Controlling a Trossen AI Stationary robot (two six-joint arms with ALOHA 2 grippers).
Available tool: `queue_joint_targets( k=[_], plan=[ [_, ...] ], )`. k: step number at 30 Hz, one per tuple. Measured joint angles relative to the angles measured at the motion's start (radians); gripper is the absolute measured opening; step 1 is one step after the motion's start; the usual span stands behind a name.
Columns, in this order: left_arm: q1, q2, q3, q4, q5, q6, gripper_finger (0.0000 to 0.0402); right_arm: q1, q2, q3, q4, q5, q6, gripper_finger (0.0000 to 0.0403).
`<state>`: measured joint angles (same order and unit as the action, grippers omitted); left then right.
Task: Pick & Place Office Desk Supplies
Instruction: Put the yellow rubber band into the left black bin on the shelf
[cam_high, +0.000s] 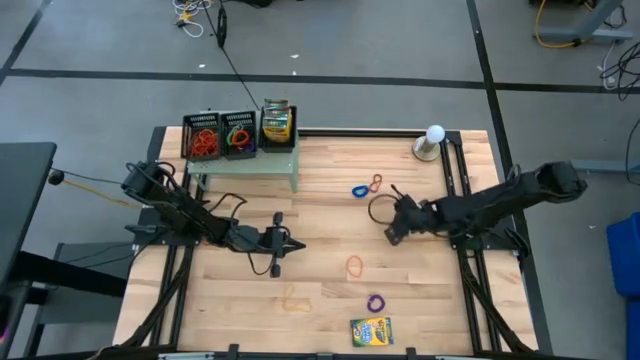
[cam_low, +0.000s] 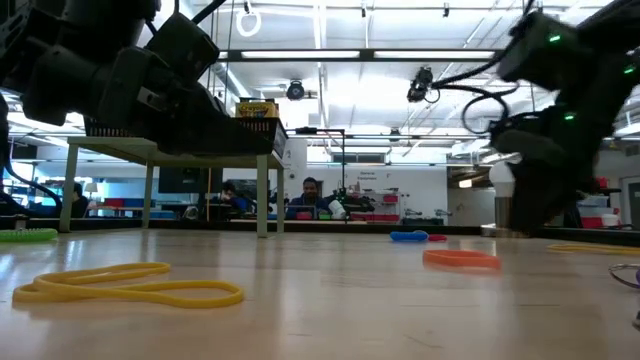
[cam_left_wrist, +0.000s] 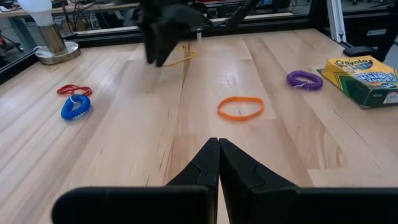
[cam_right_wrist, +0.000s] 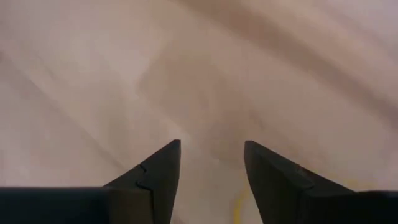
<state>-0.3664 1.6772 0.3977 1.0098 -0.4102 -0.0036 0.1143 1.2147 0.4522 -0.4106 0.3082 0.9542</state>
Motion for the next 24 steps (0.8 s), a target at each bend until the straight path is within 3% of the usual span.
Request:
queue_joint_targets(
  k=[8,17,24],
  plan=[
    [0.000,0.000,0.000,-0.005,0.000,0.000,0.0011,0.179,-0.010,0.000,-0.168,0.058,0.244,0.0163],
    [0.013,0.002,0.001,-0.023,0.009,-0.064,0.0012,0.189,0.059,0.000,-0.143,0.048,0.265,0.0108],
    [0.062,0.003,0.033,-0.033,0.072,-0.062,0.0017,0.190,0.102,0.004,-0.137,0.056,0.262,0.0098]
  ],
)
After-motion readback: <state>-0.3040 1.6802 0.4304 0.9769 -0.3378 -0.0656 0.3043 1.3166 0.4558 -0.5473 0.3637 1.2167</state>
